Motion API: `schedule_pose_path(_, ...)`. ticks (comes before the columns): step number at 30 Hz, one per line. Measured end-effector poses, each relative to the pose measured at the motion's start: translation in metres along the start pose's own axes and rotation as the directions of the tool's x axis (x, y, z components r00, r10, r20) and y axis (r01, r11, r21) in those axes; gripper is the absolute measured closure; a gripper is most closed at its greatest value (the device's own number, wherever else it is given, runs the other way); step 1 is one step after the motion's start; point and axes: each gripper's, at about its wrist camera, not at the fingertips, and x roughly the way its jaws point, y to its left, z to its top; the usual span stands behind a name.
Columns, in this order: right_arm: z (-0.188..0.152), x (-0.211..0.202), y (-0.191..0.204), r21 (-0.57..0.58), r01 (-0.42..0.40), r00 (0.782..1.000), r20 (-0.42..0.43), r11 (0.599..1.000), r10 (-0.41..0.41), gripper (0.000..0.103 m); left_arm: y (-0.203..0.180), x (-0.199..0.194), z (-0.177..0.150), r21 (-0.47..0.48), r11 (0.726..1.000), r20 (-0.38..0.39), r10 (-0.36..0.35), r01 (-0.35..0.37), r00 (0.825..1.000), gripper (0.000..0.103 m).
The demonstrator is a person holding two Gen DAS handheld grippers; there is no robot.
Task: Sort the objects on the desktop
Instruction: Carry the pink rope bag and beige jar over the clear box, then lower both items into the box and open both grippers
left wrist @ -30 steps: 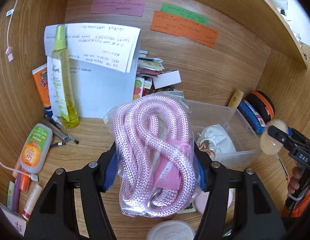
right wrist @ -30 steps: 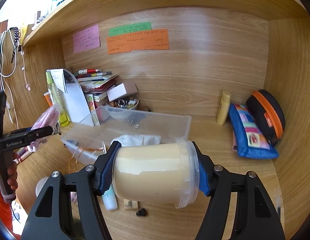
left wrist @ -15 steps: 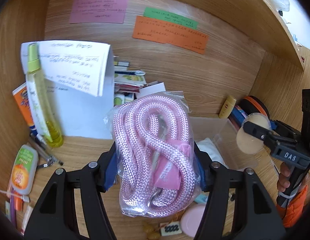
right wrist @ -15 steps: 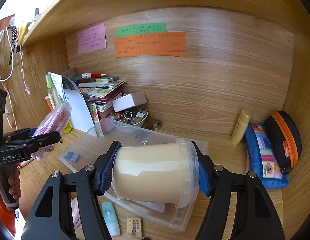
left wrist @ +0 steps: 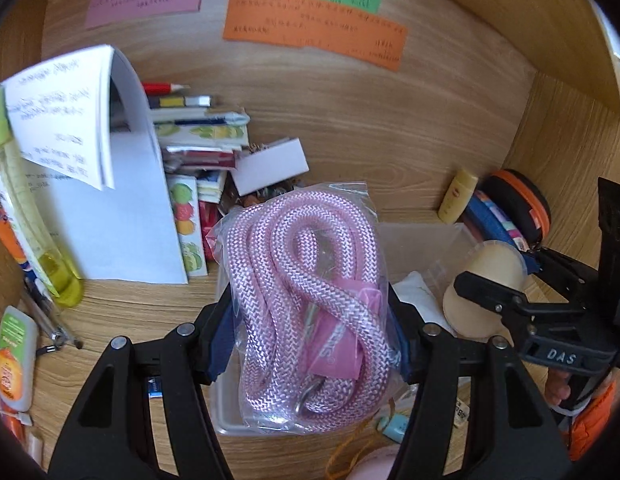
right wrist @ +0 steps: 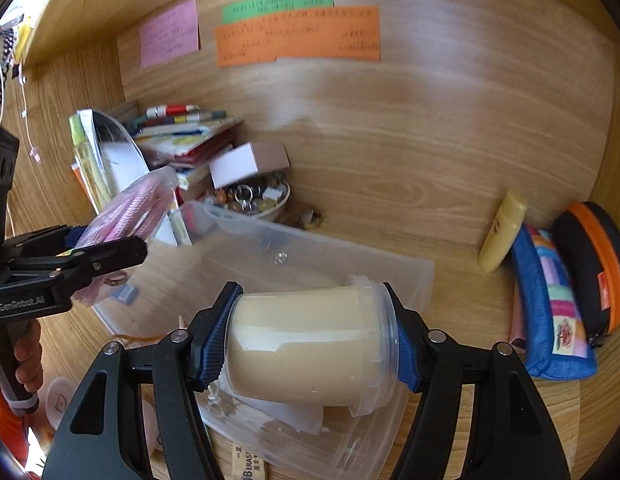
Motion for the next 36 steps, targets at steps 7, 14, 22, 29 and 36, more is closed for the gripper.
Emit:
schedule_pose_path(7,-0.009,0.013,0.003,-0.024,0.029,0.999,-0.042,0.999,-0.03,0.04,-0.007,0.021,-0.01,0.027,1.0,-0.05,0.007,-0.005,0.999,0.041)
schedule_pose_path(14,-0.009,0.015,0.001,-0.015,0.018,0.999,-0.046,1.0,-0.019,0.04,-0.002,0.032,-0.014,0.009,1.0,-0.087,-0.011,0.012,0.996,0.04)
schedule_pose_path(22,-0.011,0.016,0.009,-0.05,0.05,0.997,-0.05,0.997,-0.053,0.037,-0.008,0.035,-0.016,0.033,0.999,-0.095,0.004,-0.001,0.996,0.038)
schedule_pose_path(29,-0.011,0.013,0.014,-0.076,0.08,0.996,-0.031,0.994,-0.082,0.026,-0.009,0.032,-0.017,0.04,0.999,-0.085,0.005,-0.002,0.996,0.031)
schedule_pose_path(36,-0.012,0.003,0.023,-0.107,0.088,0.996,0.024,0.99,-0.086,0.022,-0.013,0.029,-0.017,0.047,0.999,-0.072,0.003,0.001,0.997,0.027)
